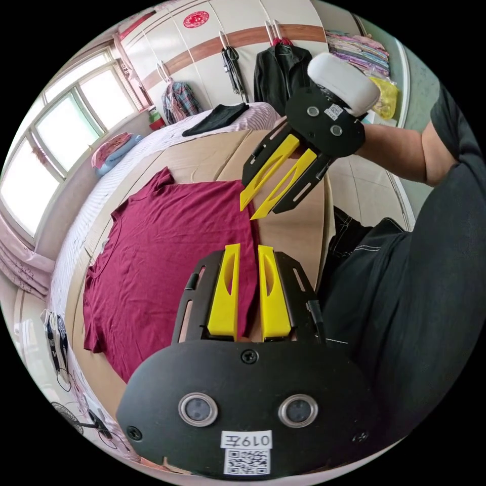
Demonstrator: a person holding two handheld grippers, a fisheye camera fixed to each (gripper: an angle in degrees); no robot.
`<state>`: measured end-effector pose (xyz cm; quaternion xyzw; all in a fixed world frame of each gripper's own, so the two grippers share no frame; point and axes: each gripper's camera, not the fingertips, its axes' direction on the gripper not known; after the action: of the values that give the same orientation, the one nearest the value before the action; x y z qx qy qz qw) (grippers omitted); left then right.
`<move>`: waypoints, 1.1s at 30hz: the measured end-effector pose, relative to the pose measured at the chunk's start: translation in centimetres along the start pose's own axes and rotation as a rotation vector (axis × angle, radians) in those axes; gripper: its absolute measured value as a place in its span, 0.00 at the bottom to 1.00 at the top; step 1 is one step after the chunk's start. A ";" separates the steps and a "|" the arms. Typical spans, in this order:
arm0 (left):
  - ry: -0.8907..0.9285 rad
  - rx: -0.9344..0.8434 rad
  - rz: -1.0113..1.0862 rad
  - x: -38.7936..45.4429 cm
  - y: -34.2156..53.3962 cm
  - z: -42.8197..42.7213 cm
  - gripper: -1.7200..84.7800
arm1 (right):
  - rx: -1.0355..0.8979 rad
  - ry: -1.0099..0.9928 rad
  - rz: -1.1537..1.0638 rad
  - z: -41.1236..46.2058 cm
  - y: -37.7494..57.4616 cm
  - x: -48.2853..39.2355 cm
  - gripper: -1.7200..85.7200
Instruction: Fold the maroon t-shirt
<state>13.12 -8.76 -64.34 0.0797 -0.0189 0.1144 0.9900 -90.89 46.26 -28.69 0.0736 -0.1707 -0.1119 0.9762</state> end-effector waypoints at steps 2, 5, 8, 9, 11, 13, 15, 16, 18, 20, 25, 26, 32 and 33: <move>-0.009 -0.018 -0.010 -0.2 0.3 0.6 0.04 | 0.003 0.000 -0.009 0.3 0.0 0.1 0.08; -0.003 -0.021 -0.043 -1.3 1.1 0.9 0.04 | 0.017 -0.004 0.004 0.5 0.0 0.7 0.08; 0.002 -0.023 -0.053 -1.8 1.8 1.2 0.03 | 0.029 -0.004 0.013 0.5 -0.1 1.1 0.08; 0.000 -0.031 -0.050 -1.8 2.0 1.4 0.03 | 0.029 -0.001 0.013 0.6 -0.1 1.2 0.07; 0.001 -0.037 -0.046 -1.7 2.4 1.8 0.03 | 0.029 0.023 0.015 0.8 -0.1 1.3 0.07; 0.008 -0.037 -0.042 -1.6 2.9 2.0 0.03 | 0.033 0.030 0.015 0.8 0.1 1.5 0.06; 0.027 -0.021 -0.045 -1.6 3.5 1.7 0.03 | 0.039 0.013 0.019 0.8 0.1 1.8 0.06; 0.034 -0.023 -0.048 -1.7 3.6 1.8 0.03 | 0.037 0.003 0.023 0.9 0.1 2.0 0.06; 0.016 -0.033 -0.054 -1.9 3.9 2.1 0.03 | 0.035 0.001 0.024 1.1 0.0 2.2 0.06; 0.013 -0.040 -0.051 -1.9 4.2 2.4 0.03 | 0.041 0.004 0.028 1.3 -0.2 2.3 0.05; 0.005 -0.033 -0.063 -2.0 5.1 2.5 0.03 | 0.040 0.007 0.007 1.7 -0.6 2.2 0.05; -0.002 -0.027 -0.071 -2.1 5.3 2.4 0.03 | 0.038 0.014 0.000 1.8 -0.6 2.2 0.06; 0.044 0.022 -0.119 -3.4 6.8 1.9 0.03 | 0.029 0.025 -0.025 2.7 -1.0 2.3 0.09; 0.051 0.029 -0.124 -3.5 7.1 2.0 0.03 | 0.029 0.024 -0.028 2.8 -1.1 2.3 0.09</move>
<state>8.08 -3.04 -61.49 0.0922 0.0130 0.0552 0.9941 -89.98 44.35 -25.55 0.0913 -0.1596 -0.1224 0.9753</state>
